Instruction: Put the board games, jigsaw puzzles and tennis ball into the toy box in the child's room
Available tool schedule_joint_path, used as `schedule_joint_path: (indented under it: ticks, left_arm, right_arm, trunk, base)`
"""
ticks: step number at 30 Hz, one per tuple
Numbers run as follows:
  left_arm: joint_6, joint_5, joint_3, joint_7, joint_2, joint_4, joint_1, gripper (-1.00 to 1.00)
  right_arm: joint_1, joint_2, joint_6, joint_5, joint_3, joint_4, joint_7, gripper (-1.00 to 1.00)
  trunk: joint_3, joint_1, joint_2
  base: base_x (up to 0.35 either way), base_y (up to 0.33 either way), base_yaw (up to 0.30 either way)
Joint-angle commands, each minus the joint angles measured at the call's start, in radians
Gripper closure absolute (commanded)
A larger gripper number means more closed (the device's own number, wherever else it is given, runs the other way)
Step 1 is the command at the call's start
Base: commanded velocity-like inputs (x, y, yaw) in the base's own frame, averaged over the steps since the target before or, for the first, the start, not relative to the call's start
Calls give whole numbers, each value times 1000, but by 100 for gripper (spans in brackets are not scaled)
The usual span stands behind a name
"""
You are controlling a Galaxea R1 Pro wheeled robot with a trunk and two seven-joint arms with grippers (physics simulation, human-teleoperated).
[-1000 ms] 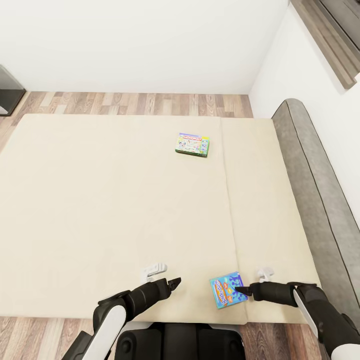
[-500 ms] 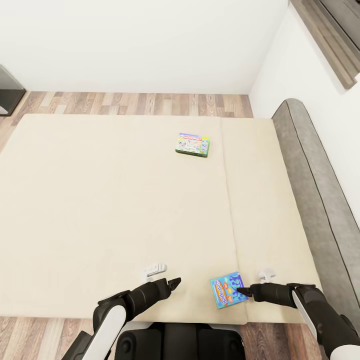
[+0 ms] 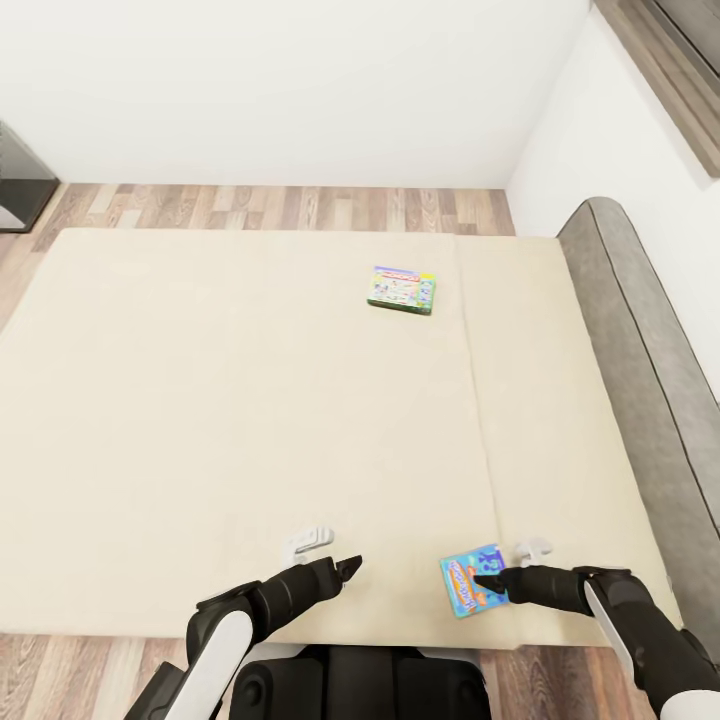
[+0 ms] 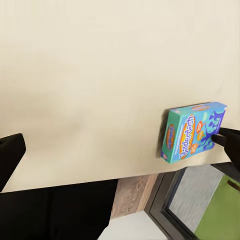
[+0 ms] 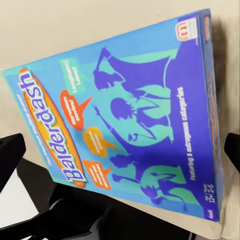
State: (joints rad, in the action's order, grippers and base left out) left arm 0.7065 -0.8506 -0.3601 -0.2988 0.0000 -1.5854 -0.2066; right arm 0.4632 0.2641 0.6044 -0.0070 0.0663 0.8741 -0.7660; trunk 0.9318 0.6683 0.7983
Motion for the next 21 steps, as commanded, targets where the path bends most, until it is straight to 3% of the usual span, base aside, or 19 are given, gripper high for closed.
schedule_joint_path:
  ticks: [1, 21]
  left_arm:
    - [2, -11, 0, -9, 0, -1, 0, -100]
    - [2, -10, 0, -9, 0, 2, 0, -100]
  right_arm:
    - [0, 0, 8, -1, 2, 2, -3, -100]
    - [0, 0, 8, -1, 3, 3, -3, -100]
  trunk:
    - [1, 0, 1]
    - [1, 0, 1]
  base:
    - [0, 133, 0]
    - [0, 42, 0]
